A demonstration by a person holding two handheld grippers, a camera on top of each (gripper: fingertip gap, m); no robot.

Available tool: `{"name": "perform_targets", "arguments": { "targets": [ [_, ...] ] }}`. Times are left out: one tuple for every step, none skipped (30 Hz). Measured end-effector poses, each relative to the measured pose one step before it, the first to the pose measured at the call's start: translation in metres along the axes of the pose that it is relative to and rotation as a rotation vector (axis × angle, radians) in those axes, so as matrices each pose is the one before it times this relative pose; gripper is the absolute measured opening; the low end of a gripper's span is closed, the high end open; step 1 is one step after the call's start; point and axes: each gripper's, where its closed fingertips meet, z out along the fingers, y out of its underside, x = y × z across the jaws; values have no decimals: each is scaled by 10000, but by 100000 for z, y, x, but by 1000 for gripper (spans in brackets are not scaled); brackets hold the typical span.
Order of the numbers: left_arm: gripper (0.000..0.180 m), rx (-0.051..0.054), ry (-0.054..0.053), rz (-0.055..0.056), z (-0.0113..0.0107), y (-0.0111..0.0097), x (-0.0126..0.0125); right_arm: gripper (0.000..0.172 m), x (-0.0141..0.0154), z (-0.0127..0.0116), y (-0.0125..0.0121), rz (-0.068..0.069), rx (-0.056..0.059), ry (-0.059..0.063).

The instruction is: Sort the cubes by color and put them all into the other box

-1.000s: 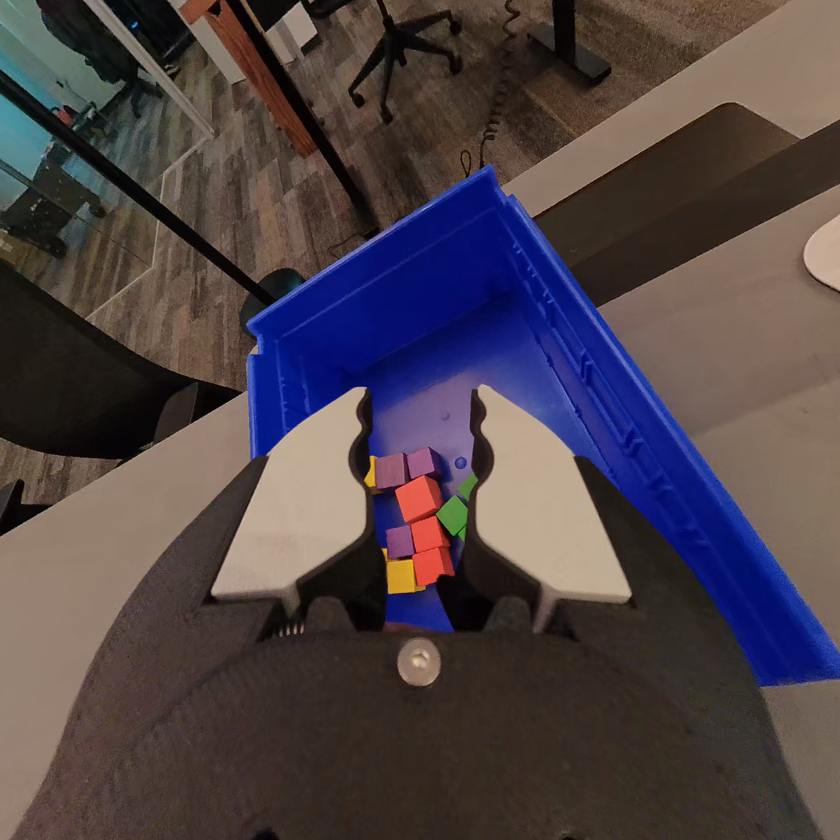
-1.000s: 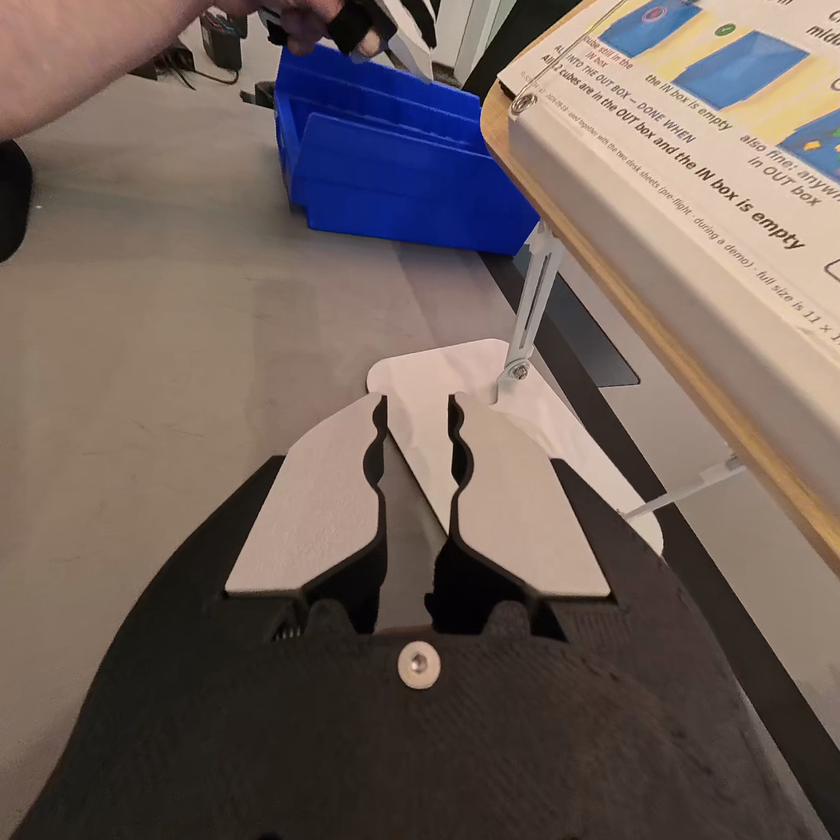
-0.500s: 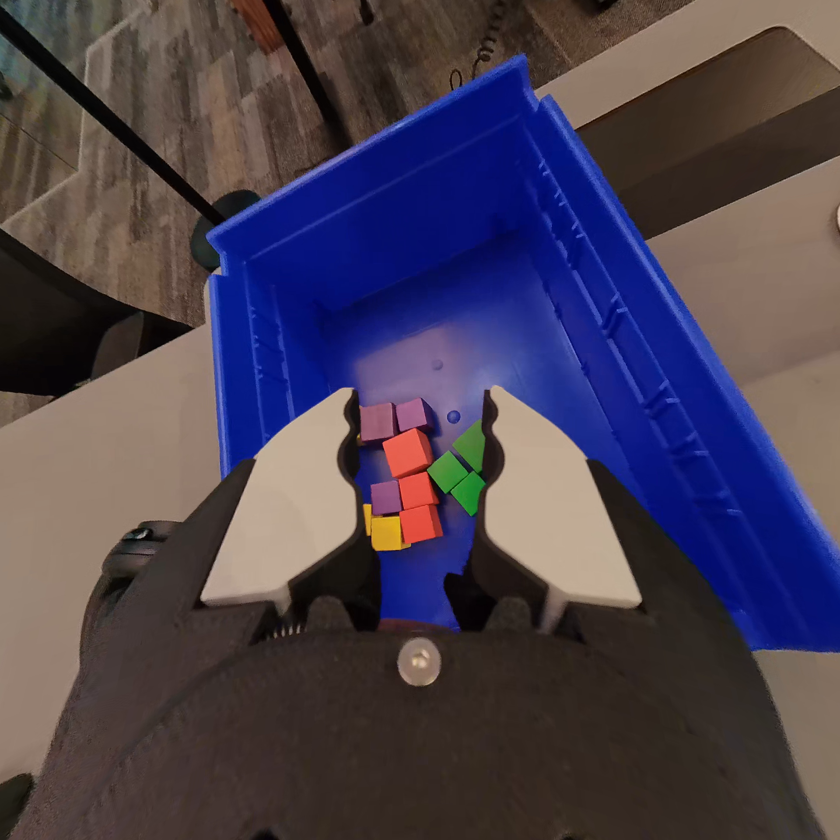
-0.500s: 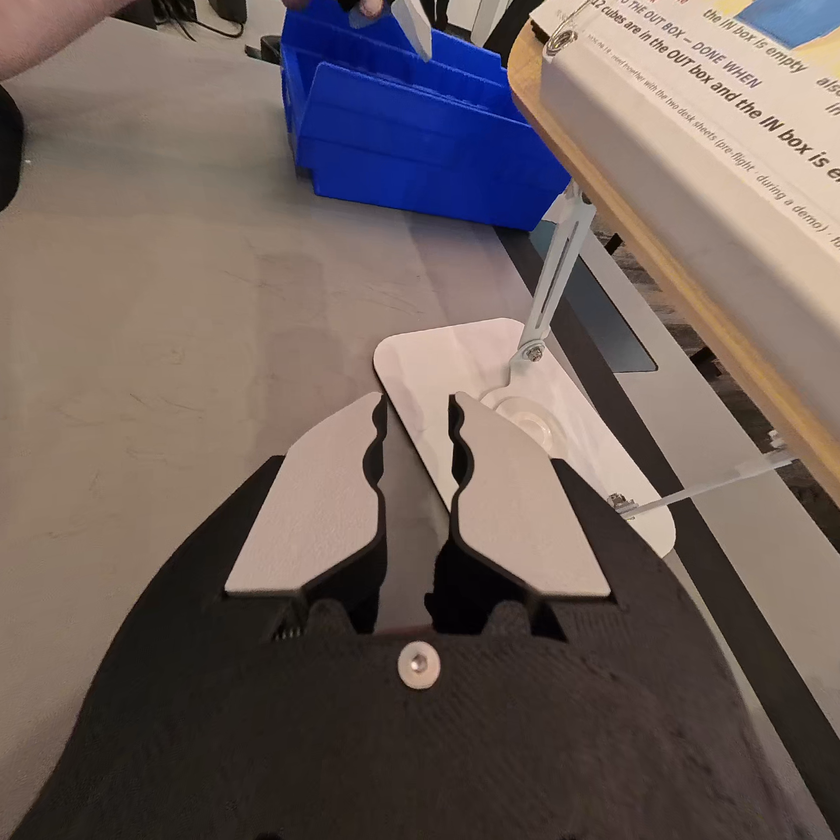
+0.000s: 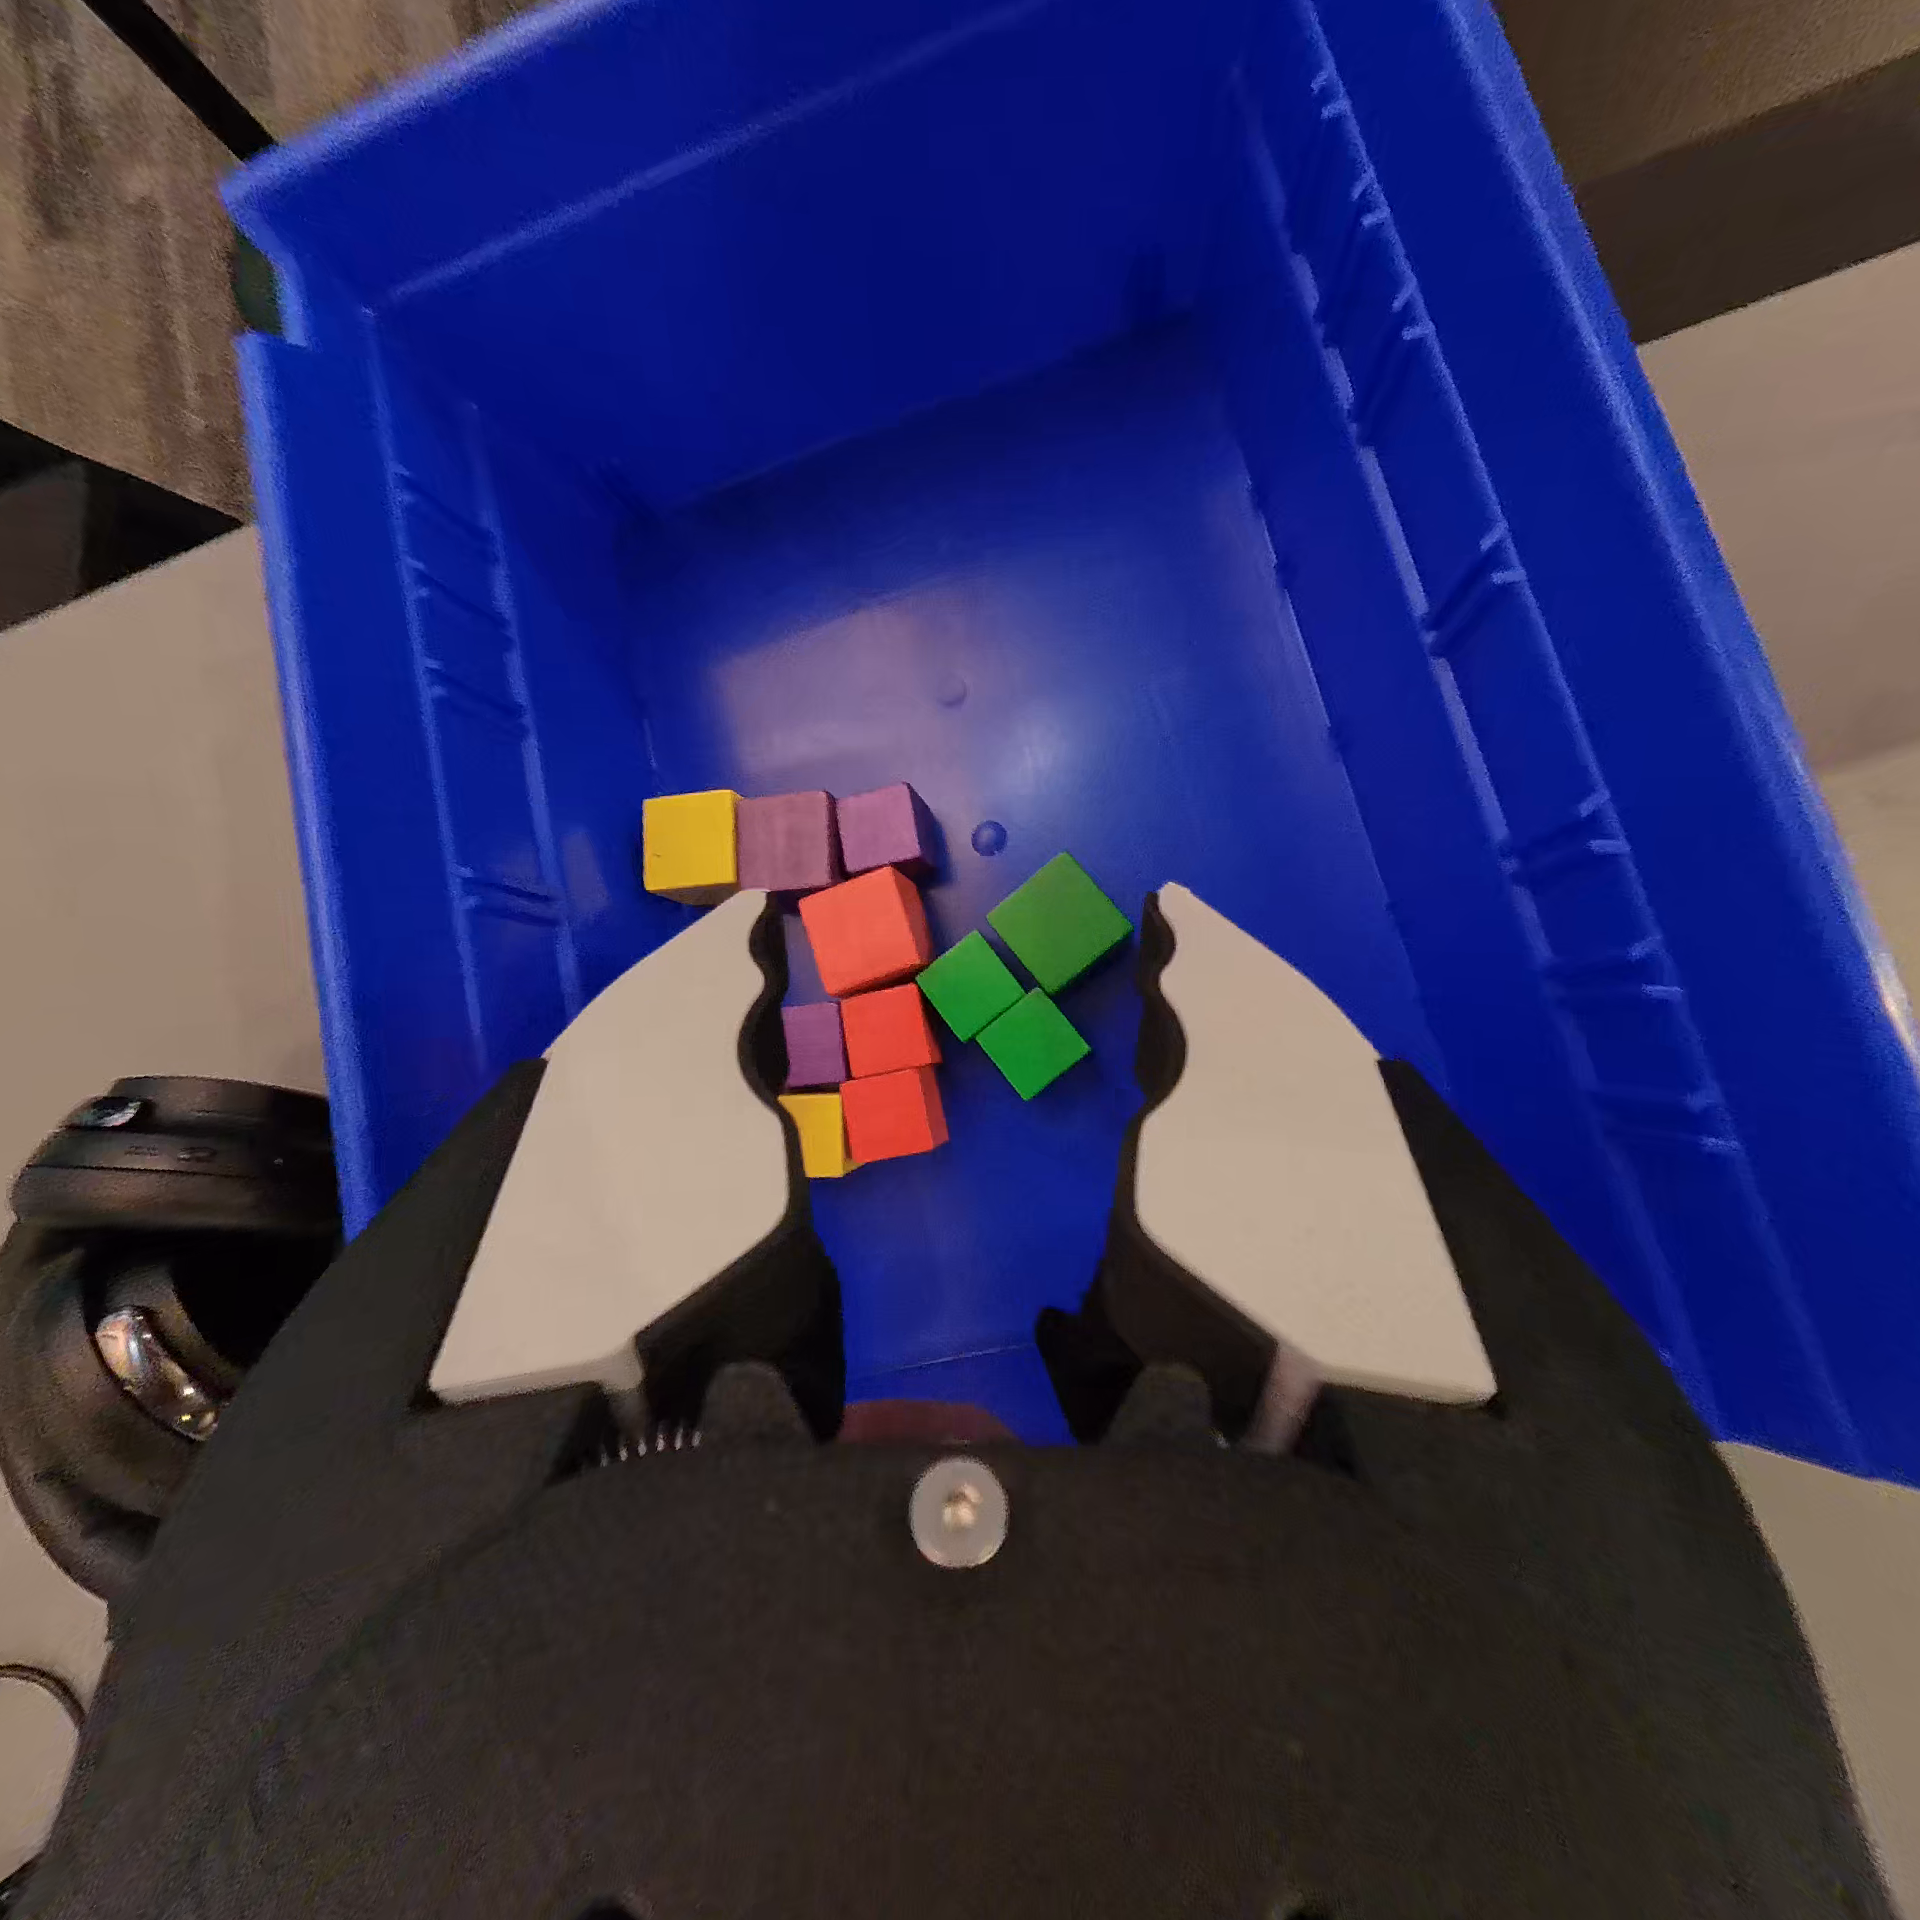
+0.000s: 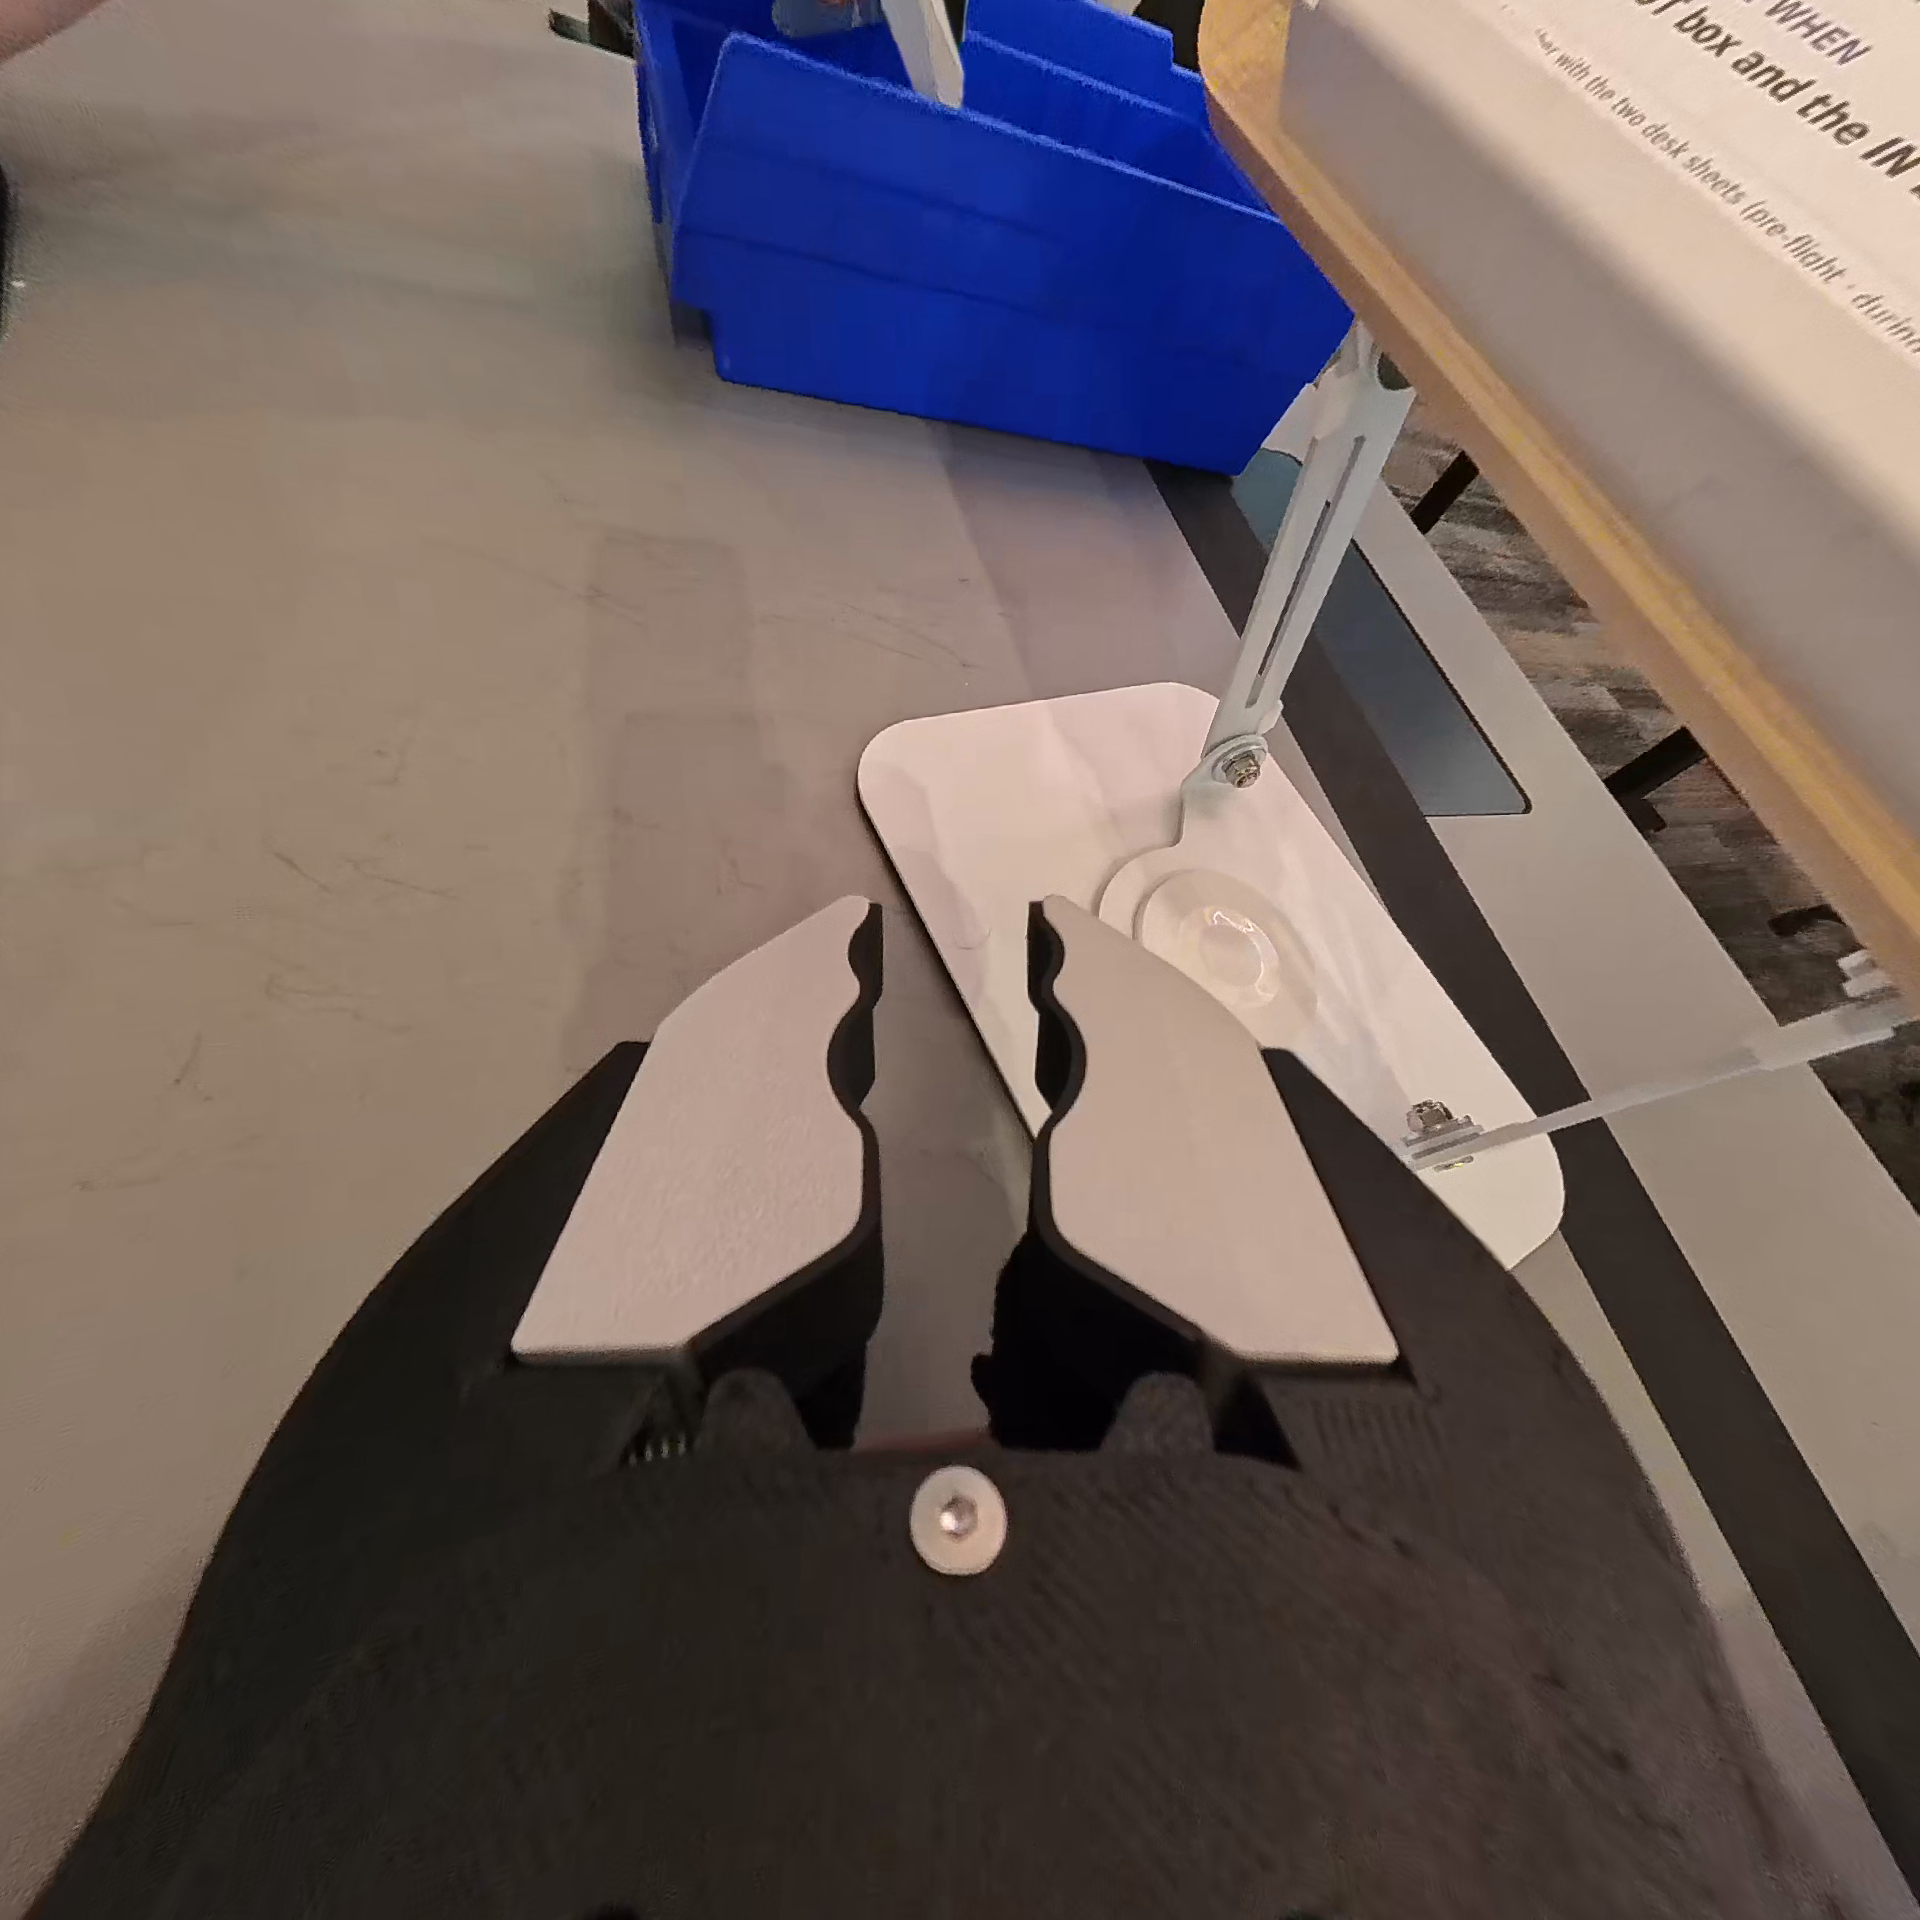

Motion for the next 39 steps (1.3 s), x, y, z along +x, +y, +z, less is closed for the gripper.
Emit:
{"name": "perform_targets", "arguments": {
  "targets": [
    [63, -134, 68, -32, 172, 186, 153, 27, -11, 40, 119, -20, -57, -4],
    [61, -133, -63, -61, 163, 183, -70, 27, -4, 15, 85, -43, -27, 5],
    [60, -182, -84, -29, 154, 247, -85, 27, -15, 18, 66, -11, -12, -3],
    [60, -210, -71, 69, 120, 274, -16, 27, 16, 13, 63, 20, -26, 2],
    [60, -175, -100, 106, 106, 236, -17, 27, 32, 18, 47, 9, -16, 16],
    [60, -131, -76, 53, 133, 165, 0, 27, 11, 2, 13, -6, -3, 8],
    [60, -61, -2, -5, 158, 57, 41, 27, -29, -4, 0, -6, 7, -10],
    [58, 15, 84, -40, 152, -3, 117, 27, -4, 13, 4, 1, -1, 1],
    [57, 2, 98, -79, 150, 28, 94, 27, -22, 23, -1, 2, -6, -3],
    [57, -59, 1, -94, 152, 106, -58, 27, -69, 26, -9, -11, 2, -22],
    [57, -75, -117, -51, 136, 111, -236, 27, -63, 22, -20, -19, 13, -16],
    [56, -35, -122, -14, 128, 35, -205, 27, -47, 28, -25, -17, 2, -4],
    [56, -42, 16, -24, 130, 52, 37, 27, -24, 23, 12, -20, -17, 1],
    [56, -95, 81, -7, 122, 123, 175, 27, -10, 3, 15, -26, -24, 12],
    [54, -136, 29, 51, 98, 158, 134, 27, 13, 9, 22, -10, -18, 8],
    [52, -140, 31, 69, 113, 179, 150, 27, 7, -8, 11, 2, -3, -2],
    [52, -86, 50, 33, 152, 89, 144, 27, -21, -9, -18, 0, 10, -12],
    [53, -34, -14, 2, 175, 32, 12, 27, -13, -10, -32, 3, 14, -7],
    [53, -50, -110, 6, 189, 59, -142, 27, -21, 18, -6, -6, -6, 8],
    [54, -89, -99, 29, 198, 117, -124, 27, -14, 27, 33, -28, -31, 7],
    [54, -75, 29, 20, 213, 95, 82, 27, -25, 8, 20, -25, -15, -5],
    [50, 47, 123, -34, 124, -70, 206, 27, -20, 15, -7, 3, 6, -3],
    [50, 44, 56, -35, 74, -113, 92, 27, -26, 12, 6, 7, -2, -12],
    [49, 26, -15, 12, 51, -90, 17, 27, 8, 6, 16, -10, -10, 4],
    [48, 19, 16, 22, 28, -68, 50, 27, 1, 4, 9, -4, 0, 1],
    [46, 25, 95, -28, 57, -53, 124, 27, 7, -14, -6, 10, 8, 0],
    [41, 47, 203, -88, 73, -60, 230, 27, 0, -7, 9, 5, -1, -6],
    [35, 34, 260, -102, 58, -21, 317, 27, 13, 10, 10, -5, -5, 10],
    [33, 9, 202, -44, 14, 24, 249, 27, 0, 4, 9, -3, -1, 1],
    [33, 7, 135, 27, 0, 7, 199, 27, -29, 4, 25, 1, -7, -17],
    [33, 26, 156, 35, 1, -17, 231, 27, -19, 24, 27, 1, -9, -5],
    [33, 35, 230, 0, 20, -29, 332, 27, 0, 14, 42, 1, -16, 2],
    [33, 10, 226, 10, 38, 4, 310, 27, -13, 11, 47, -2, -20, -10],
    [34, -3, 77, 60, 8, -1, 117, 27, 7, 4, 30, 0, -3, -5],
    [36, 17, -133, 104, -116, -51, -185, 27, 14, -17, 8, 8, 8, 5],
    [37, 62, -158, 89, -217, -93, -274, 27, 24, -20, -10, 5, 5, 8],
    [41, 123, -28, -4, -249, -159, -161, 27, 21, -16, 15, -1, -2, 7],
    [44, 156, 23, -61, -217, -201, -167, 27, -8, -3, 5, 1, -4, -6],
    [45, 101, -83, -75, -154, -80, -357, 27, 5, 2, 2, 3, 0, -1]
  ]
}}
